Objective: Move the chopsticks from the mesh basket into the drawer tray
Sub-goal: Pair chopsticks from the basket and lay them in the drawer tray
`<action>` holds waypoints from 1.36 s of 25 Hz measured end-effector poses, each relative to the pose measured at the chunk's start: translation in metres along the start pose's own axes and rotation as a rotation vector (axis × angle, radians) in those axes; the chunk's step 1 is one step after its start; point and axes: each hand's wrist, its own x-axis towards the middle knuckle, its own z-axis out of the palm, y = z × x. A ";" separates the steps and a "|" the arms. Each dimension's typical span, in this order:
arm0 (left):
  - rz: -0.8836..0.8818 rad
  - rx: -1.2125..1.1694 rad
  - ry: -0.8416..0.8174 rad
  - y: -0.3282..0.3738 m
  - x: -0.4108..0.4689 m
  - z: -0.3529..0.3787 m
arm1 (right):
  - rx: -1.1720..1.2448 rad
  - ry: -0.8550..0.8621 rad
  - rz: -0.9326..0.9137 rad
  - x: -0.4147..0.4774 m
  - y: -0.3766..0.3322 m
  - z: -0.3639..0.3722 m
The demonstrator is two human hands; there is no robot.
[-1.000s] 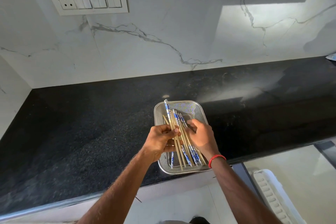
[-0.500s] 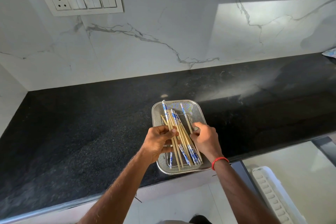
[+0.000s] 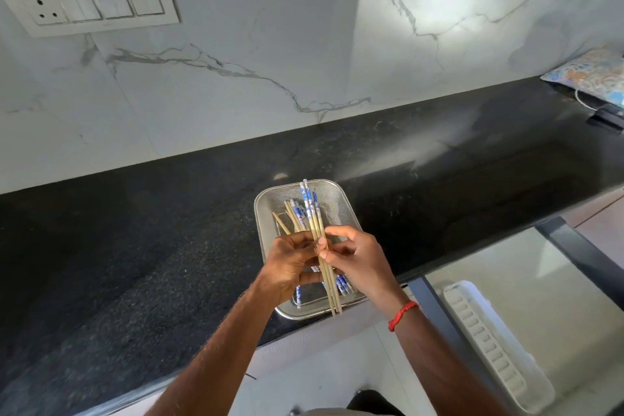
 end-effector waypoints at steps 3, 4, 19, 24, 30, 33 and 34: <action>-0.002 0.012 -0.046 -0.005 0.002 0.015 | 0.070 0.016 0.023 -0.007 0.005 -0.015; 0.001 0.023 -0.056 -0.006 0.002 0.020 | 0.071 0.022 0.025 -0.008 0.009 -0.020; -0.064 0.124 -0.109 -0.047 0.003 0.144 | 0.056 0.056 0.084 -0.051 0.059 -0.138; -0.093 0.226 -0.127 -0.080 0.001 0.202 | 0.030 0.126 0.125 -0.080 0.088 -0.194; -0.202 0.287 -0.052 -0.127 -0.004 0.234 | -0.178 0.260 0.208 -0.105 0.160 -0.272; -0.259 0.294 0.022 -0.145 -0.010 0.238 | -0.344 0.264 0.296 -0.108 0.208 -0.288; -0.272 0.299 0.048 -0.150 -0.011 0.239 | -0.399 0.251 0.316 -0.107 0.222 -0.289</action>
